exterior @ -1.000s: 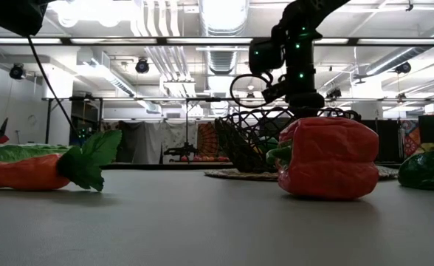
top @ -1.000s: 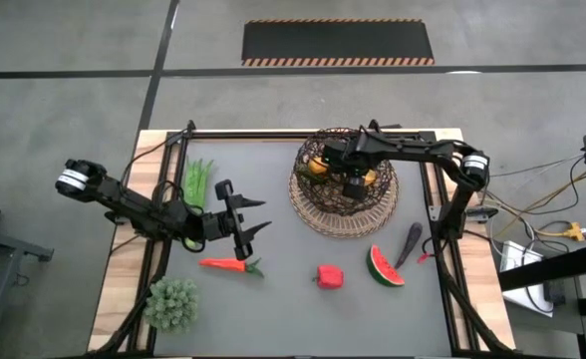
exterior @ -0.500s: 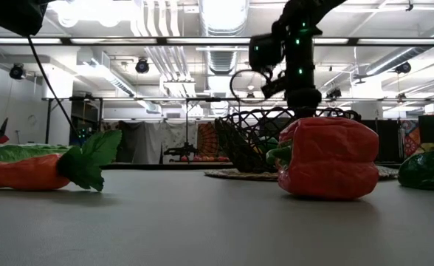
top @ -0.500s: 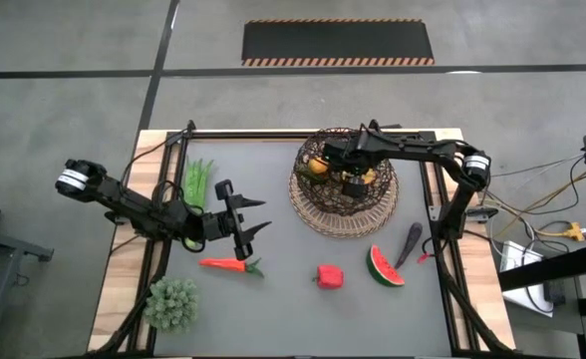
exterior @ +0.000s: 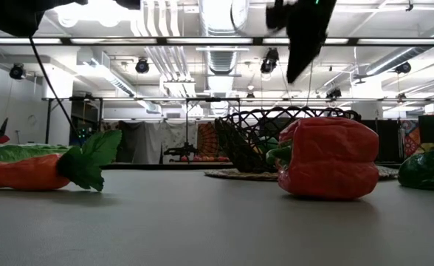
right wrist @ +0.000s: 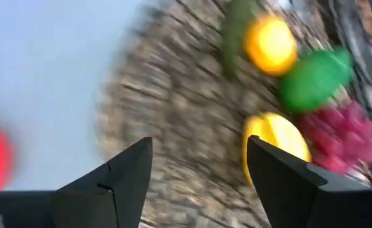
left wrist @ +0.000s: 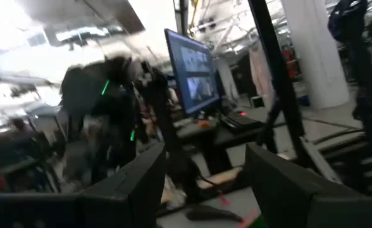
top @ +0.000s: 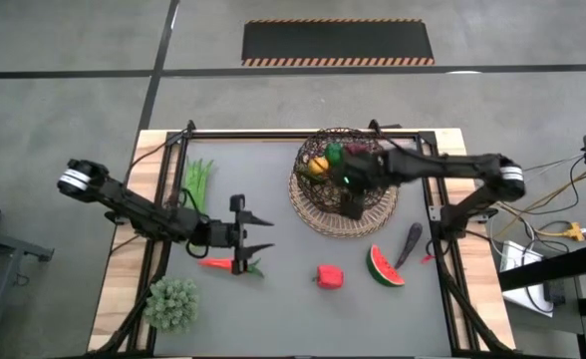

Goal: Build produce basket
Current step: Put the red bell pepper into the basket

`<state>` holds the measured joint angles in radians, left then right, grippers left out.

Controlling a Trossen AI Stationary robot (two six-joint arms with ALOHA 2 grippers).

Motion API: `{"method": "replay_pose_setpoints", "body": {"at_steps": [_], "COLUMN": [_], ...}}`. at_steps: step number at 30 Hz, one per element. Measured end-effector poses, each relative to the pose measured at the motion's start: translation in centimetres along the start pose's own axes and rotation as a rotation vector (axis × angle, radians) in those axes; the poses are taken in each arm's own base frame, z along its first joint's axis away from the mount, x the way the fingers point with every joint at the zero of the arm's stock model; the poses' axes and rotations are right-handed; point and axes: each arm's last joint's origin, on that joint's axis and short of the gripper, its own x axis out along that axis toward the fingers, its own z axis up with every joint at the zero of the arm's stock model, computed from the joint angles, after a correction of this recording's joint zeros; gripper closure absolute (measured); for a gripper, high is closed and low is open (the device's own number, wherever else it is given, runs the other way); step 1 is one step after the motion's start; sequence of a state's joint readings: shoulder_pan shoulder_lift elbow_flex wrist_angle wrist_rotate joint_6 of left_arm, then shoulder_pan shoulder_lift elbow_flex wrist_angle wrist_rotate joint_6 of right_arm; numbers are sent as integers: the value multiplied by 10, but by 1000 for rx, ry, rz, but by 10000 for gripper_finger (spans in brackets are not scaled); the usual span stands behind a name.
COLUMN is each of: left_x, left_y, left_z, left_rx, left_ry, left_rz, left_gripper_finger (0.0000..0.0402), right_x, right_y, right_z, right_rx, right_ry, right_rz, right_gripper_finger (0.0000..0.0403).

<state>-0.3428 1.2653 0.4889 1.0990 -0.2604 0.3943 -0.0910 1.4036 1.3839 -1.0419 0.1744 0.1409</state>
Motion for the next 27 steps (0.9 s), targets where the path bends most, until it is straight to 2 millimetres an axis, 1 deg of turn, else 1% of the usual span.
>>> {"method": "replay_pose_setpoints", "body": {"at_steps": [4, 9, 11, 15, 18, 21, 24, 27], "left_x": [2, 5, 5, 5, 7, 9, 9, 9], "left_y": [-4, -6, -6, -6, -6, -5, -5, -5], "left_z": [-8, -12, -11, -11, -9, -7, -6, -6], "left_rx": [-41, -38, -40, -40, -41, -44, -45, -44], "left_ry": [30, 45, 41, 41, 36, 26, 23, 24], "left_rz": [-15, -20, -18, -18, -16, -12, -10, -11], "left_gripper_finger": [203, 203, 203, 203, 203, 203, 203, 203], "right_x": [-19, -32, -34, -28, -21, -18, -13, -6], "right_y": [44, 95, 113, 143, 159, 163, 163, 165], "right_z": [-10, -26, -34, -54, -66, -67, -69, -72], "right_rx": [-82, -207, -242, -344, -366, -265, -233, -196], "right_ry": [-145, -298, -365, -478, -547, -589, -571, -496], "right_rz": [96, 215, 209, 161, 211, 259, 258, 261], "right_gripper_finger": [163, 163, 163, 163, 163, 152, 124, 92]}}
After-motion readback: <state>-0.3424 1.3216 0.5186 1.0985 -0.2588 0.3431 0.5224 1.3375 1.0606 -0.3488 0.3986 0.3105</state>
